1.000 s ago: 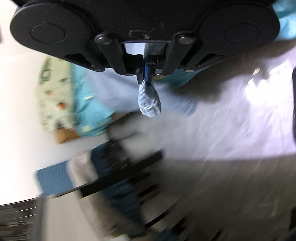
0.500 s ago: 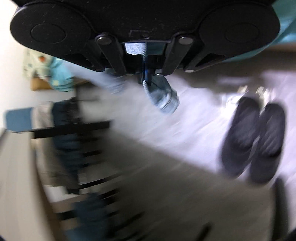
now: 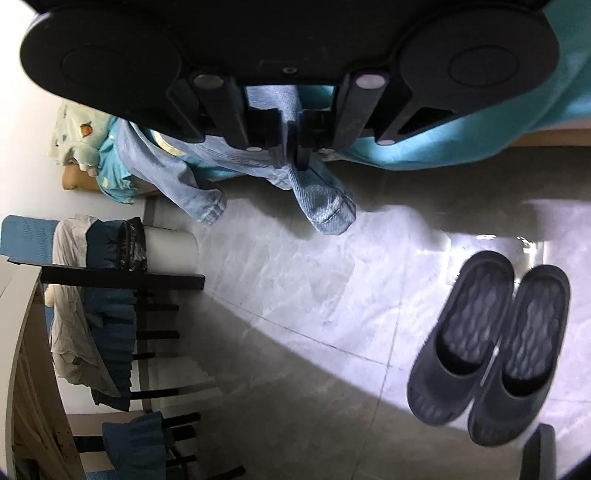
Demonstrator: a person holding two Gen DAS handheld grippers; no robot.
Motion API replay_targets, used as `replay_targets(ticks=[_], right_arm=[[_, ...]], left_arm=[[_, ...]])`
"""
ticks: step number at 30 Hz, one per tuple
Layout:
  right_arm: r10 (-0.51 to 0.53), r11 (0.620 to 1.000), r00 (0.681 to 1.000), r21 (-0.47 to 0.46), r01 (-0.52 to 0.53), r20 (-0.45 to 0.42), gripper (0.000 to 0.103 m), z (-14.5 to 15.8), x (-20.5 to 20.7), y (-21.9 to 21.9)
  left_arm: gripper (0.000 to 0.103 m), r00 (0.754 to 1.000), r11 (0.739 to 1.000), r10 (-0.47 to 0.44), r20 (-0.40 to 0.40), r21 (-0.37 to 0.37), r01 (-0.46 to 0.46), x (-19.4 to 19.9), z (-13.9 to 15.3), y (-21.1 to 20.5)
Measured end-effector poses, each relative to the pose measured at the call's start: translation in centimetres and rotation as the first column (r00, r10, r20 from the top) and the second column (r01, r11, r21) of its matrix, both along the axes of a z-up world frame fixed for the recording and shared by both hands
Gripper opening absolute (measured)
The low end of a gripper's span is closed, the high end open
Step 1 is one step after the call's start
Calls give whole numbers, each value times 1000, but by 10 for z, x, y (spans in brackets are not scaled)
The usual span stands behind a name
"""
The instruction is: Fold clothes
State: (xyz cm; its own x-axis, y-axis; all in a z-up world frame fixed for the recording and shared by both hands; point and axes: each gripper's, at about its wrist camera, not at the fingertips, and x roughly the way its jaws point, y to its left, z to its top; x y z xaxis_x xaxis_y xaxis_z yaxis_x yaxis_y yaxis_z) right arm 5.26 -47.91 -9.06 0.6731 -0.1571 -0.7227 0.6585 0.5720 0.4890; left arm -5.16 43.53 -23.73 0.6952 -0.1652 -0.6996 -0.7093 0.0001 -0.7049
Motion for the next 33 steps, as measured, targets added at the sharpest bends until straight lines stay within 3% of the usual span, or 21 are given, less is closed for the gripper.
replay_targets(ticks=[3,5,7,10,13,15,17,20,22,26,30,33], right_arm=[[-107,993,993,44,109,-47,78,-8,-11,-20],[-167,980,983,97,173,-73,79,-21,-18,-27],[-169,965,981,186,185,-100,79,-40,-14,-28],[-147,954,980,244,176,-134,79,-62,0,-22],[-169,965,975,175,193,-145,77,-67,11,-23],[-152,974,982,149,168,-112,58,-63,17,-21],[-120,988,990,92,126,-70,29,-53,19,-15],[-67,996,997,-59,68,24,12,-21,19,4],[-40,991,994,-120,52,100,11,-2,18,10],[-13,994,982,-107,34,190,10,19,24,6],[32,990,980,-144,-4,197,10,24,30,7],[0,996,986,-93,15,164,10,12,30,5]], left_arm=[[12,1000,1000,0,-7,-27,0,6,-3,-2],[22,1000,999,9,-1,-51,-9,9,-5,-3],[29,1000,997,15,4,-70,-15,13,-6,-5],[30,1000,998,-4,22,-67,5,23,-1,-9],[23,998,998,-55,18,-33,55,34,6,-16],[4,997,997,-75,14,-8,75,40,11,-20],[0,997,997,-75,34,25,74,45,21,-21],[0,994,991,-46,95,131,33,50,54,-18],[0,991,984,-27,133,177,3,55,81,-11],[0,992,968,-71,106,246,43,67,120,0],[6,989,982,-128,70,146,116,54,105,4],[12,992,991,-126,17,52,125,34,82,3]])
